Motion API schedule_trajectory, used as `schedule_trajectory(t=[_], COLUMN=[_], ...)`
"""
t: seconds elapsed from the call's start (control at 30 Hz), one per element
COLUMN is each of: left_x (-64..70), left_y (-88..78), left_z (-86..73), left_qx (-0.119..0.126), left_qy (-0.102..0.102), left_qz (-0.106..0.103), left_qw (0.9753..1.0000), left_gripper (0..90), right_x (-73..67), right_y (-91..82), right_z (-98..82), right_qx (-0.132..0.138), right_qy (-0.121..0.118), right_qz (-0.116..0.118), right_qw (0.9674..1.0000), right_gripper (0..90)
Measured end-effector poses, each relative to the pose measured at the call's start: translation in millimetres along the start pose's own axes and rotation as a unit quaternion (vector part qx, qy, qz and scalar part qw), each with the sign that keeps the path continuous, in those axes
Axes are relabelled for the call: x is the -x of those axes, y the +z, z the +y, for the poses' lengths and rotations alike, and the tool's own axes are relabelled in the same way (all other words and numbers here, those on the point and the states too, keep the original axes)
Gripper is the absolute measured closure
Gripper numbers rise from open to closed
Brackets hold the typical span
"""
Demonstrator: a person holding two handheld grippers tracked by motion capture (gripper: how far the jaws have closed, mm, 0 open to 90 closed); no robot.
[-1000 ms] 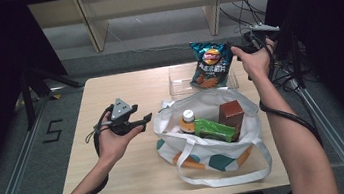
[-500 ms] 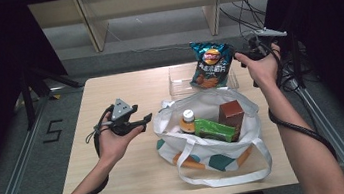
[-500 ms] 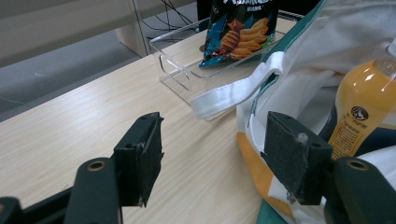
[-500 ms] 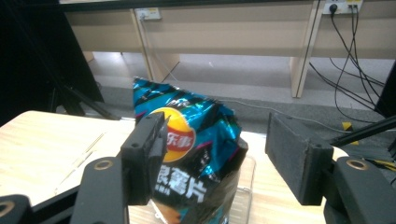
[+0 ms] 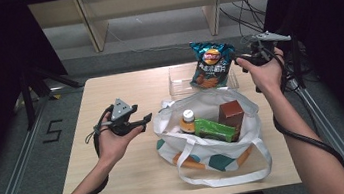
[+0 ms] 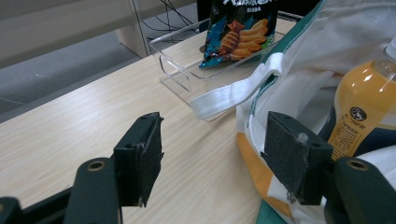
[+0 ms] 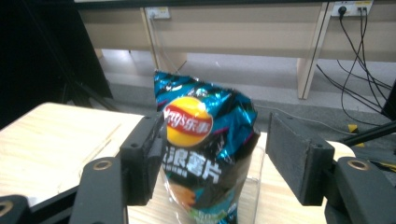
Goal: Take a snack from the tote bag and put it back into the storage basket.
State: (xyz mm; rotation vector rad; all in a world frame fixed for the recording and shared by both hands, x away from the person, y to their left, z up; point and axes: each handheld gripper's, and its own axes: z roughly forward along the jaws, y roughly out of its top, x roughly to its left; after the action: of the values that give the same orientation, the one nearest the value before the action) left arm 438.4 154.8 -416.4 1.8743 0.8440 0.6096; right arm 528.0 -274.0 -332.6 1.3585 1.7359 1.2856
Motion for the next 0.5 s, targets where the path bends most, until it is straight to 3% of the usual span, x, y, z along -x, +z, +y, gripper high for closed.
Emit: schedule_trajectory(t=[0.1, 0.33, 0.43, 0.47, 0.5], left_x=[0.2, 0.6, 0.1, 0.1, 0.0], left_y=[0.2, 0.8, 0.3, 0.3, 0.5], left_z=[0.2, 0.0, 0.1, 0.1, 0.2], left_qx=[0.000, -0.001, -0.001, -0.001, -0.001], left_qy=[0.001, 0.001, 0.002, 0.002, 0.001], left_qz=[0.000, -0.001, 0.000, 0.000, 0.000], left_qw=[1.0000, 1.0000, 1.0000, 1.0000, 1.0000], left_gripper=[36.3, 36.2, 36.2, 36.2, 36.2], right_x=[-0.8, -5.0, -5.6, -5.6, -8.9], right_y=[-5.5, -14.8, -20.3, -20.3, -24.8], right_z=[-5.2, -10.9, -12.9, -12.9, -14.4], right_qx=[0.000, -0.006, 0.000, 0.000, -0.005], right_qy=[-0.012, -0.001, -0.022, -0.022, -0.007], right_qz=[0.003, 0.010, 0.015, 0.015, 0.018], right_qw=[0.9999, 0.9999, 0.9996, 0.9996, 0.9998], right_gripper=[38.6, 38.7, 38.8, 38.8, 38.8])
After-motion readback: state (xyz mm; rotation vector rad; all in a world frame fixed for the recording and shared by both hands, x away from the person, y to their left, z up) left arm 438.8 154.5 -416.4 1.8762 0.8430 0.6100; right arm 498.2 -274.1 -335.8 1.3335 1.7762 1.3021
